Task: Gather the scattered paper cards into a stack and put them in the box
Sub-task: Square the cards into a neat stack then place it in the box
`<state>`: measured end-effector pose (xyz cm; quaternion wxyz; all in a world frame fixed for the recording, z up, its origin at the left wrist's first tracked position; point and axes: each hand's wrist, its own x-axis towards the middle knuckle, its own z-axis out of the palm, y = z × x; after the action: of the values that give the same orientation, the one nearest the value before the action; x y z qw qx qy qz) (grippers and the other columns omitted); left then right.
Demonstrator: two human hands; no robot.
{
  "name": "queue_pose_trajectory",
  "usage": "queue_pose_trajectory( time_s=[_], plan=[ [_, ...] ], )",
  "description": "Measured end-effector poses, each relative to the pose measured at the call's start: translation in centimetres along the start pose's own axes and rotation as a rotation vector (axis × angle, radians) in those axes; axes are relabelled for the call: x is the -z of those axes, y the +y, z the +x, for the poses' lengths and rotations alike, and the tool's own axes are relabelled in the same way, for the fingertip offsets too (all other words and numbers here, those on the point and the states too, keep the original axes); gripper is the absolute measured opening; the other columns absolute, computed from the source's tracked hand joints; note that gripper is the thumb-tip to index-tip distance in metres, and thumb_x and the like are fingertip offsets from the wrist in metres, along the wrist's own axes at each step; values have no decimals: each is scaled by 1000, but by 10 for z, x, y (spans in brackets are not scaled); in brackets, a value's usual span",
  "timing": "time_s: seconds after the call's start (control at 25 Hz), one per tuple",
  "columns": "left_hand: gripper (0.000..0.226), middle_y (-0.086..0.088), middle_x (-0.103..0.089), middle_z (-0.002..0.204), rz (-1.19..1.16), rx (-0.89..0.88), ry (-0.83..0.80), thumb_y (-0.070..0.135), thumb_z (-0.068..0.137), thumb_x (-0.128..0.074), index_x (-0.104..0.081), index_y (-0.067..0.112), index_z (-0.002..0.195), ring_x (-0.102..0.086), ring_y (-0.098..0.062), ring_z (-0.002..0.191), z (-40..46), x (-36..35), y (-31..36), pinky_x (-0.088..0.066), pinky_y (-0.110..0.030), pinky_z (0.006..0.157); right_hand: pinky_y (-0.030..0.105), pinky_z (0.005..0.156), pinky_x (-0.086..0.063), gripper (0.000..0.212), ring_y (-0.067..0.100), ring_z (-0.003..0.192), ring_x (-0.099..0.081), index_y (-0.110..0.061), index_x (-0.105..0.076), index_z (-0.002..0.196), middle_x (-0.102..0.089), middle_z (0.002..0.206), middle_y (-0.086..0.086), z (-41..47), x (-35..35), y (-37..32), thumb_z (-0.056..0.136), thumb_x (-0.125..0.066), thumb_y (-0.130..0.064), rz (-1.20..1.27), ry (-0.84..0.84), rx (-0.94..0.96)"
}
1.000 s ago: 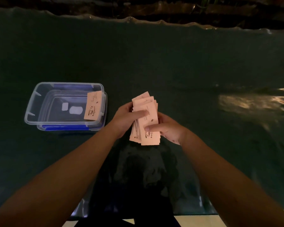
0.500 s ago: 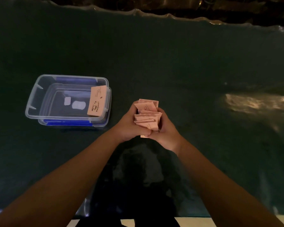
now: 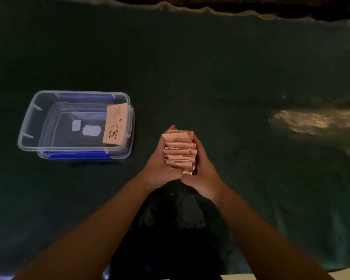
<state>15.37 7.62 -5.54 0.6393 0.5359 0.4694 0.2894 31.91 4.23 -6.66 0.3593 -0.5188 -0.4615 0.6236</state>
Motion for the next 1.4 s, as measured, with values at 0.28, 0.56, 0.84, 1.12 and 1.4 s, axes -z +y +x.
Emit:
queue_pose_trajectory(
  time_s=[0.28,0.56,0.84,1.12,1.4],
  plan=[
    [125,20,-43,137,65,-99,-18,-25,73,-80,3,2,163,-51,26,122,0,-15,-3,-42,-2,96,30,103,-55,97,8,127,-67,-18,-28,163,-67,138,-8,-6,-25,-5,79,-73,-37,200,226,30],
    [137,61,-38,134,108,-196,1,-18,69,-88,12,-1,161,-43,24,132,-4,-11,-13,-35,-4,108,44,110,-55,77,28,134,-63,-13,-43,155,-61,146,12,-3,-30,-22,88,-64,-44,218,318,136],
    [122,19,-47,145,91,-189,15,-15,78,-82,0,10,164,-54,12,129,-3,-14,-27,-45,-15,107,30,87,-62,45,15,113,-74,-17,-52,138,-69,127,4,5,-41,-25,97,-55,-33,336,385,59],
    [143,14,-32,158,162,-246,35,-3,69,-94,14,3,162,-35,11,146,-4,-6,-32,-27,-12,119,27,84,-61,45,14,109,-73,-15,-56,133,-68,125,7,6,-38,-35,94,-60,-38,320,349,79],
    [135,21,-39,151,140,-177,6,-8,72,-89,8,33,157,-46,6,140,3,-8,-38,-38,-11,110,23,71,-61,14,11,94,-78,-14,-70,116,-76,105,0,17,-39,-47,103,-66,-16,80,530,6]
  ],
)
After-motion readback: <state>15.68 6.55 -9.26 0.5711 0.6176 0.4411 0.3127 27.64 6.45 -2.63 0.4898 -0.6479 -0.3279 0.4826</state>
